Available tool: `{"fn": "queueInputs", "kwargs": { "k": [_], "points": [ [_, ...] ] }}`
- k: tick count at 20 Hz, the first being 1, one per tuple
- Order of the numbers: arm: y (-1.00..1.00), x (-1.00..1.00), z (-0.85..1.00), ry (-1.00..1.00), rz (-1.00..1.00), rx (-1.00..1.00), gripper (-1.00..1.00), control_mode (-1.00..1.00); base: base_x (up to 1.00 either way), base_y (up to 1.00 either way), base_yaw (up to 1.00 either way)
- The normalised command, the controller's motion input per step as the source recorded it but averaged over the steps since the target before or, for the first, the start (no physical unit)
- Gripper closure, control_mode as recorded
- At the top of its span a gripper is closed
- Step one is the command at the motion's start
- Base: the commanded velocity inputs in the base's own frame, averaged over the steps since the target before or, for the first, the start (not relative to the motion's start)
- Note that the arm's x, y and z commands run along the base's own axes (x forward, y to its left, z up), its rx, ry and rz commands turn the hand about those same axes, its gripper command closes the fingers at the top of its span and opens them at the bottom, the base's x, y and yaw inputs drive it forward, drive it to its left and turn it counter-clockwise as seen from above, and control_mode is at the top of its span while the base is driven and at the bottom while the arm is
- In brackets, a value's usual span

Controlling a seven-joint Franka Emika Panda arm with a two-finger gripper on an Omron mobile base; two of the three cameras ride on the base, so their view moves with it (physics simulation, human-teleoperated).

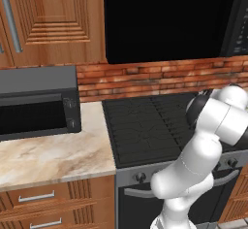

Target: Place the chicken drumstick on the plate and place the onion on the same plate.

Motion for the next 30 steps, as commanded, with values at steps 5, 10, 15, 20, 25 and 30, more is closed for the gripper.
{"fn": "queueInputs", "kwargs": {
  "k": [5,10,15,20,25,30],
  "points": [
    [0.0,0.07,-0.01,0.0,0.0,0.0,-1.0,-1.0,0.0,0.0,0.0],
    [0.09,0.05,0.0,0.0,0.0,-0.03,-1.0,-1.0,0.0,0.0,0.0],
    [0.1,0.13,0.0,0.0,0.0,-0.02,-1.0,-1.0,0.0,0.0,0.0],
    [0.03,0.13,-0.11,0.0,0.0,-0.01,-1.0,-1.0,0.0,0.0,0.0],
    [0.0,0.08,-0.27,0.03,0.0,-0.01,-1.0,-1.0,0.0,0.0,0.0],
    [0.0,0.0,-0.18,0.0,0.0,0.0,1.0,-1.0,0.0,0.0,0.0]
  ]
}}
